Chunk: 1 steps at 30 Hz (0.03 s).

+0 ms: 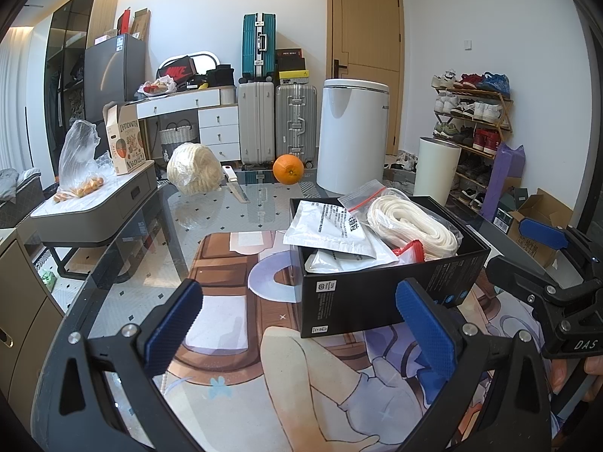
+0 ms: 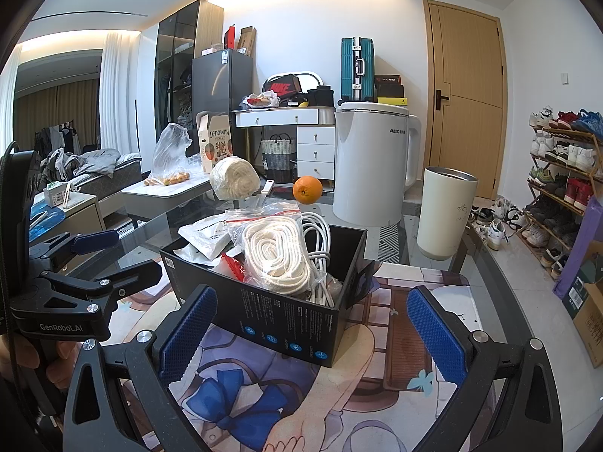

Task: Organize soft objects

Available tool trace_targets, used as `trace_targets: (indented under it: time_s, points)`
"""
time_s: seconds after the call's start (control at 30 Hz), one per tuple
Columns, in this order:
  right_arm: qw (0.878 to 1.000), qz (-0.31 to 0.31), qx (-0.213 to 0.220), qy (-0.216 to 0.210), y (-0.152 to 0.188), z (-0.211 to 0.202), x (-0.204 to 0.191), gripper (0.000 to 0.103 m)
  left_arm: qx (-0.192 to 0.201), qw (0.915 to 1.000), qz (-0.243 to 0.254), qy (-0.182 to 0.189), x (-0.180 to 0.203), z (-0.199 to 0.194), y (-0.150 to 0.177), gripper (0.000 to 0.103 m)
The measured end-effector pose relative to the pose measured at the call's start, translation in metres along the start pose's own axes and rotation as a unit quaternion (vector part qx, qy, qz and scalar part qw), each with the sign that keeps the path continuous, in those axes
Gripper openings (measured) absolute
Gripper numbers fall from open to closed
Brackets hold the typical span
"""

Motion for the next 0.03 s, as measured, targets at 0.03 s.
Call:
trace_targets:
  time_s: [0.03]
  points:
    - [1.0, 0.0, 0.0, 0.0, 0.0, -0.0003, 0.0002, 0.103, 0.0, 1.0, 0.0, -0.002, 0.0002, -0.0005, -0.0006, 0.103]
Point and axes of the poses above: each gripper's, at about its wrist camera, not at the fingertips, and z roughly the way its jaws point, x to its right, y to its underside, the point moved 8 cm from there along z, roughly the way its jaws point, and after that the axes turned 5 degrees about y, right-handed, at the moved point
